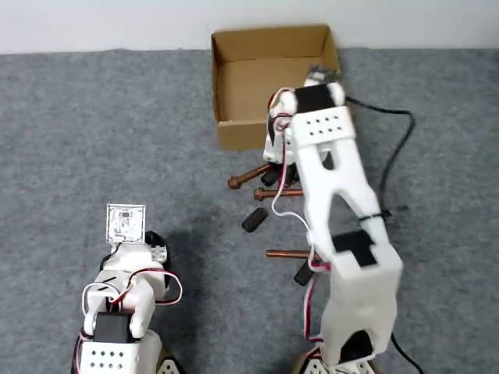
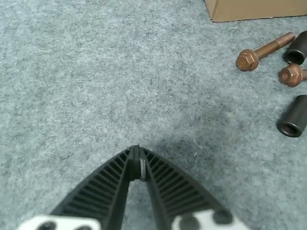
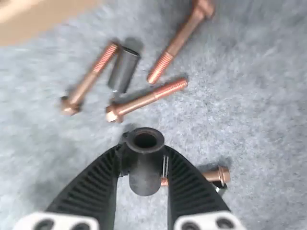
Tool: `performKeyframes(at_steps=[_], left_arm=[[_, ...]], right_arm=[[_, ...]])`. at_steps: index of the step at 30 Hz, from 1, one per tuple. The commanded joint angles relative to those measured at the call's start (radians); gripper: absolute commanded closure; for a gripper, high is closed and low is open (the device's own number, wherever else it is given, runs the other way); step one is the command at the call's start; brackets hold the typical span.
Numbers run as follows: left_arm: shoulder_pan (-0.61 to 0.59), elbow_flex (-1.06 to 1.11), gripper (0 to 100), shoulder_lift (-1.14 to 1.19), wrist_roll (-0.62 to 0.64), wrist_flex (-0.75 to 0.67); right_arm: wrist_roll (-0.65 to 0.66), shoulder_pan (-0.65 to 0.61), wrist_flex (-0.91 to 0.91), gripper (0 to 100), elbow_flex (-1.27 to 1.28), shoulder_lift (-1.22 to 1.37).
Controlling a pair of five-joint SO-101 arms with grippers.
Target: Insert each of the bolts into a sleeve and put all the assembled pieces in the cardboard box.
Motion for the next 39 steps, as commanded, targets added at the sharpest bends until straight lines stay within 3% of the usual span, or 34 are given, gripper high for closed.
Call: performKeyframes(at_steps=[1, 6, 15, 21, 27, 34, 39], left_arm=[[-0.005, -0.005, 99, 0.0, 0.052, -0.031], [-0.005, -0.005, 99, 0.0, 0.124, -0.031], [0.043, -0.005, 99, -0.008, 0.117, -0.025], [0.046, -0.018, 99, -0.008, -0.008, -0.055], [0.049, -0.13, 99, 0.002, -0.021, -0.043], [0.25, -0.283, 99, 0.037, -0.015, 0.101], [0.298, -0.41, 99, 0.275, -0.017, 0.083]], right_arm=[[0.015, 0.025, 0.045, 99.1, 0.126, -0.229], [0.009, 0.059, 0.042, 99.1, 0.405, -0.481], [0.057, 0.18, -0.09, 99.1, 0.896, -0.915], [0.118, 0.272, -0.191, 99.1, 1.215, -1.239], [0.21, 0.395, -0.285, 99.1, 1.471, -1.62], [0.319, 0.51, -0.312, 99.1, 1.634, -1.979], [0.322, 0.562, -0.311, 99.1, 1.646, -2.031]])
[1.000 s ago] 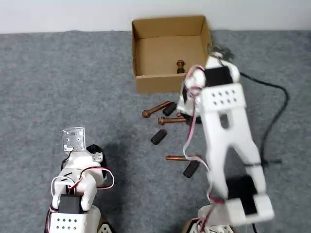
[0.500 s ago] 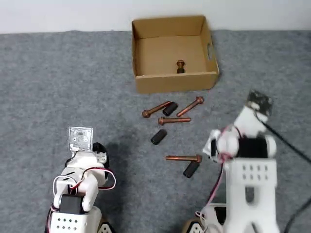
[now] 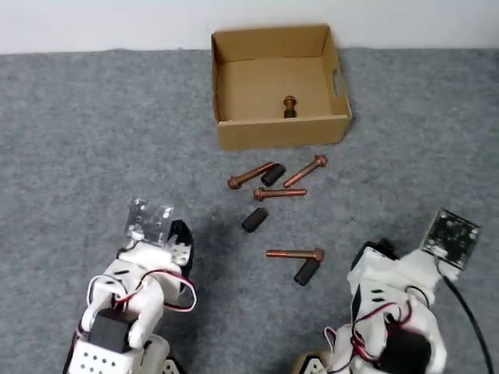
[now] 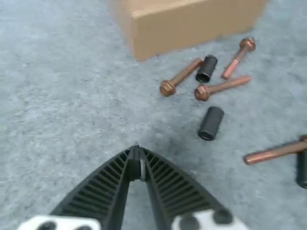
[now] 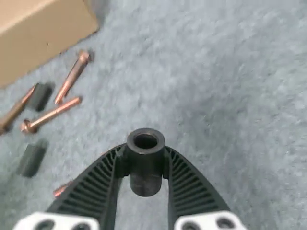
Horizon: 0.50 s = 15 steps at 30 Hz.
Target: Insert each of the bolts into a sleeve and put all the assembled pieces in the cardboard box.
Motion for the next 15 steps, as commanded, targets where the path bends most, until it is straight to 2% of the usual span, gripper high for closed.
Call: performKeyframes(at_steps=[1, 7, 15], left_arm=[[0.04, -0.159, 99, 0.201, -0.009, -0.014], [0.18, -0.486, 99, 0.646, -0.057, -0.038], [0.305, -0.765, 99, 1.096, -0.364, -0.037]], right_arm=[[0.011, 0.047, -0.016, 99.1, -0.005, -0.021], [0.009, 0.122, -0.013, 99.1, 0.002, -0.022], [0.009, 0.13, -0.01, 99.1, 0.017, -0.03]])
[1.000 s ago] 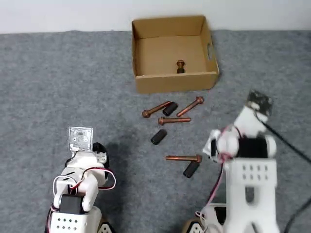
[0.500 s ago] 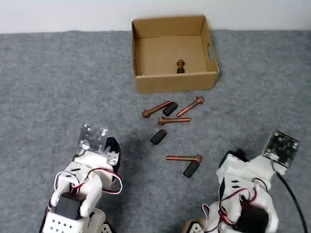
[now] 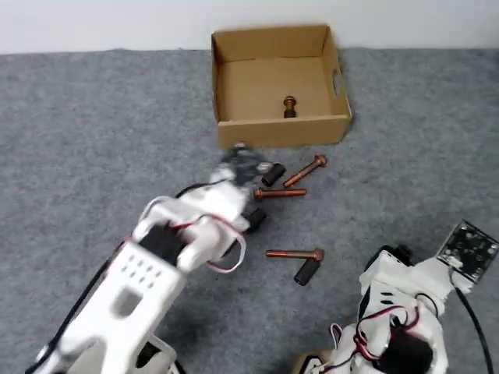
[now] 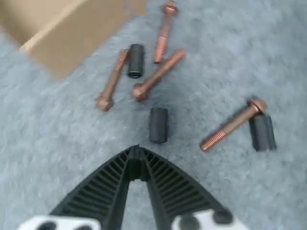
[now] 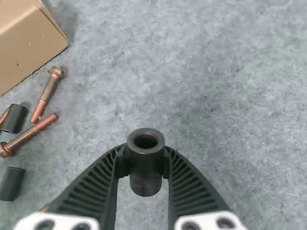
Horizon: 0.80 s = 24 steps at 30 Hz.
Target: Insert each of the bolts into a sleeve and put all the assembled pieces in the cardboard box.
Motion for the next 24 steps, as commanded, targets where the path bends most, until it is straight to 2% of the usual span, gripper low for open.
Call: performKeyframes(at_steps=[1, 4, 7, 15, 24], left_arm=[[0.052, -0.128, 99, 0.164, -0.13, -0.025], [0.084, -0.182, 93, 0.276, -0.186, -0.025], [0.114, -0.239, 87, 0.374, -0.186, -0.025], [0.143, -0.414, 86, 0.637, -0.189, -0.018], [0.239, -0.696, 82, 0.887, -0.253, 0.236]], right_arm=[[0.008, 0.013, -0.01, 99.1, -0.005, -0.004], [0.008, 0.013, -0.01, 99.1, -0.003, -0.004], [0.008, 0.013, -0.012, 99.1, 0.005, -0.004], [0.008, 0.01, -0.013, 99.1, 0.006, -0.004], [0.008, 0.01, -0.013, 99.1, 0.006, -0.004]])
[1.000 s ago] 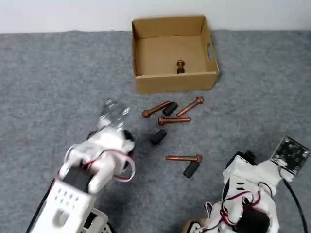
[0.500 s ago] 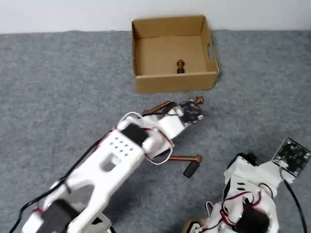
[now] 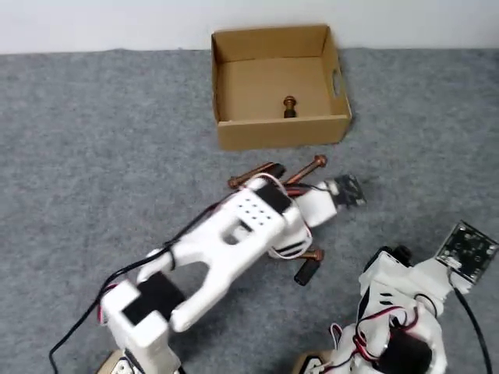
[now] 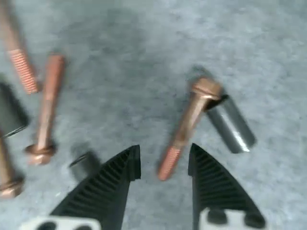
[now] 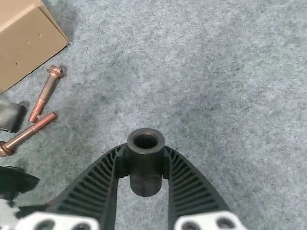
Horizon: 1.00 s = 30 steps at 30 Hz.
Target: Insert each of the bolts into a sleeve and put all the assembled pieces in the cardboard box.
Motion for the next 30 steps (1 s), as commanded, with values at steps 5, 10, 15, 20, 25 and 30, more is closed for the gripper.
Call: performKeyframes(at_steps=[5, 10, 15, 20, 25, 30], left_arm=[[0.02, -0.214, 82, 0.153, -0.015, 0.087], [0.02, -0.303, 82, 0.227, -0.015, 0.086], [0.026, -0.364, 82, 0.293, -0.014, 0.087], [0.035, -0.394, 82, 0.348, -0.012, 0.087], [0.038, -0.446, 83, 0.37, -0.009, 0.114], [0.066, -0.469, 93, 0.397, -0.014, 0.133]], right_arm=[[0.008, 0.007, -0.013, 99.1, -0.009, 0.004], [0.008, 0.007, -0.012, 99.1, -0.009, 0.004], [0.006, 0.007, -0.012, 99.1, -0.008, 0.004], [0.006, 0.007, -0.012, 99.1, -0.008, 0.004], [0.006, 0.007, -0.013, 99.1, 0.0, 0.004], [0.006, 0.007, -0.013, 99.1, 0.0, 0.004]])
